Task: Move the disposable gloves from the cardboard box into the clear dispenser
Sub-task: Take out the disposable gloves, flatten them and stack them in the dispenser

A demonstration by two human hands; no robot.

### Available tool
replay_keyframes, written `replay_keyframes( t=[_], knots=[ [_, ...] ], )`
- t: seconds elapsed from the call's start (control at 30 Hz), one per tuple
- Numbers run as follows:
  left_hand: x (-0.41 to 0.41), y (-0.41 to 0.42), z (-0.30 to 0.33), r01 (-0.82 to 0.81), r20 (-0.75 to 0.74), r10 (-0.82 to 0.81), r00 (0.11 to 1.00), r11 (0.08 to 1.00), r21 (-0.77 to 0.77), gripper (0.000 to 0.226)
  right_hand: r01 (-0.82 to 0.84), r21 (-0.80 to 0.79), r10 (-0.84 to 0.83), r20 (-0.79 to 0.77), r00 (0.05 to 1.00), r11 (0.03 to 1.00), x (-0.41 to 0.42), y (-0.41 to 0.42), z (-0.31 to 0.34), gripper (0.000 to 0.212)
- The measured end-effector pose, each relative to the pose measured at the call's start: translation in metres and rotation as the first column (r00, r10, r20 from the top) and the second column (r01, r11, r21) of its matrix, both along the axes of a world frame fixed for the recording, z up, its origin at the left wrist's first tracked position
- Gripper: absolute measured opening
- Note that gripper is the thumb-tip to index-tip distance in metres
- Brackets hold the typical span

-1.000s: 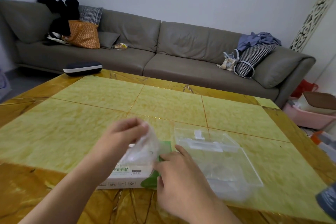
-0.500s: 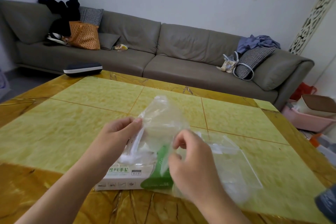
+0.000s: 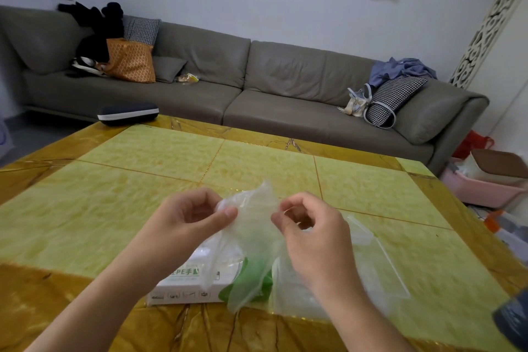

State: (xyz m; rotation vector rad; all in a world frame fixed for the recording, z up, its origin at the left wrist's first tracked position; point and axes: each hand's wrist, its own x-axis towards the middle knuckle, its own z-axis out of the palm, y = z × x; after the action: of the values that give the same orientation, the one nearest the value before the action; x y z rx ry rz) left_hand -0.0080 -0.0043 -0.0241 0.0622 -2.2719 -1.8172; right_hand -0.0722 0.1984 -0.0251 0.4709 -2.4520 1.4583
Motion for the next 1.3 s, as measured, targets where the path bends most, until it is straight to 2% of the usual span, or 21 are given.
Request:
replay_keyframes(
  t=[0.17,0.23,0.3,0.37,0.47,0.5,0.57,0.63,0.67,0.73,0.8,0.87,0.93,1.0,1.07,1.13,1.2,1.27,1.3],
  knots=[
    [-0.002,-0.005,-0.001,-0.087,0.004,0.087,0.996,0.991,0.104,0.031,-0.005,-0.03,0.007,0.04,0.999,1.0,-0.001,0.007,0.001,0.02],
    [-0.003,-0.008,-0.001,-0.177,0.032,0.174,0.984,0.967,0.181,0.033,-0.012,-0.106,0.024,0.114,0.993,0.994,-0.002,0.013,0.003,0.016],
    [-0.007,-0.015,-0.004,-0.265,0.101,0.25,0.963,0.944,0.195,0.035,-0.029,-0.243,0.086,0.23,0.969,0.97,-0.004,0.019,0.01,0.011],
    [-0.011,-0.02,-0.007,-0.303,0.19,0.276,0.942,0.944,0.13,0.04,-0.034,-0.437,0.196,0.331,0.923,0.899,-0.009,0.027,0.016,0.01],
    [-0.015,-0.024,-0.012,-0.285,0.29,0.329,0.899,0.941,-0.184,0.052,0.02,-0.634,0.303,0.396,0.867,0.773,-0.017,0.04,0.022,0.016],
    [-0.016,-0.025,-0.014,-0.261,0.322,0.324,0.889,0.939,-0.225,0.057,0.032,-0.67,0.332,0.408,0.851,0.741,-0.019,0.044,0.023,0.021],
    [-0.016,-0.028,-0.018,-0.219,0.409,0.266,0.873,0.963,-0.16,0.067,0.036,-0.716,0.391,0.422,0.818,0.697,-0.023,0.054,0.026,0.034],
    [-0.017,-0.03,-0.02,-0.211,0.462,0.216,0.86,0.975,-0.065,0.077,0.035,-0.736,0.431,0.432,0.792,0.676,-0.027,0.064,0.029,0.036],
    [-0.019,-0.031,-0.022,-0.222,0.466,0.229,0.855,0.972,-0.071,0.08,0.027,-0.73,0.442,0.442,0.781,0.683,-0.028,0.07,0.031,0.029],
    [-0.02,-0.032,-0.022,-0.268,0.422,0.339,0.841,0.938,-0.221,0.077,0.019,-0.679,0.427,0.483,0.764,0.734,-0.032,0.082,0.031,0.016],
    [-0.018,-0.035,-0.022,-0.299,0.309,0.456,0.834,0.846,-0.441,0.07,0.033,-0.584,0.358,0.541,0.761,0.811,-0.035,0.093,0.029,0.012],
    [-0.013,-0.036,-0.022,-0.326,0.233,0.507,0.83,0.779,-0.536,0.065,0.079,-0.458,0.233,0.584,0.777,0.885,-0.038,0.103,0.027,0.01],
    [-0.011,-0.039,-0.022,-0.383,0.186,0.558,0.809,0.74,-0.552,0.061,0.127,-0.365,0.126,0.596,0.793,0.922,-0.04,0.111,0.025,0.008],
    [-0.013,-0.045,-0.021,-0.443,0.166,0.575,0.801,0.756,-0.482,0.059,0.146,-0.317,0.074,0.59,0.804,0.937,-0.042,0.118,0.023,0.008],
    [-0.018,-0.06,-0.028,-0.49,0.161,0.589,0.792,0.771,-0.407,0.053,0.14,-0.221,0.013,0.577,0.817,0.965,-0.043,0.124,0.021,0.013],
    [-0.025,-0.088,-0.05,-0.528,0.101,0.61,0.786,0.747,-0.403,0.043,0.123,-0.112,-0.039,0.562,0.826,0.986,-0.044,0.126,0.018,0.021],
    [-0.026,-0.093,-0.051,-0.61,-0.067,0.661,0.748,0.644,-0.462,0.032,0.108,-0.022,-0.078,0.55,0.832,0.994,-0.043,0.126,0.015,0.025],
    [-0.018,-0.057,-0.019,-0.72,-0.328,0.655,0.681,0.517,-0.463,0.017,0.093,0.052,-0.106,0.539,0.836,0.994,-0.042,0.125,0.013,0.027],
    [-0.012,-0.028,0.004,-0.731,-0.438,0.585,0.682,0.539,-0.418,0.013,0.082,0.082,-0.113,0.536,0.837,0.993,-0.043,0.124,0.011,0.028]
  ],
)
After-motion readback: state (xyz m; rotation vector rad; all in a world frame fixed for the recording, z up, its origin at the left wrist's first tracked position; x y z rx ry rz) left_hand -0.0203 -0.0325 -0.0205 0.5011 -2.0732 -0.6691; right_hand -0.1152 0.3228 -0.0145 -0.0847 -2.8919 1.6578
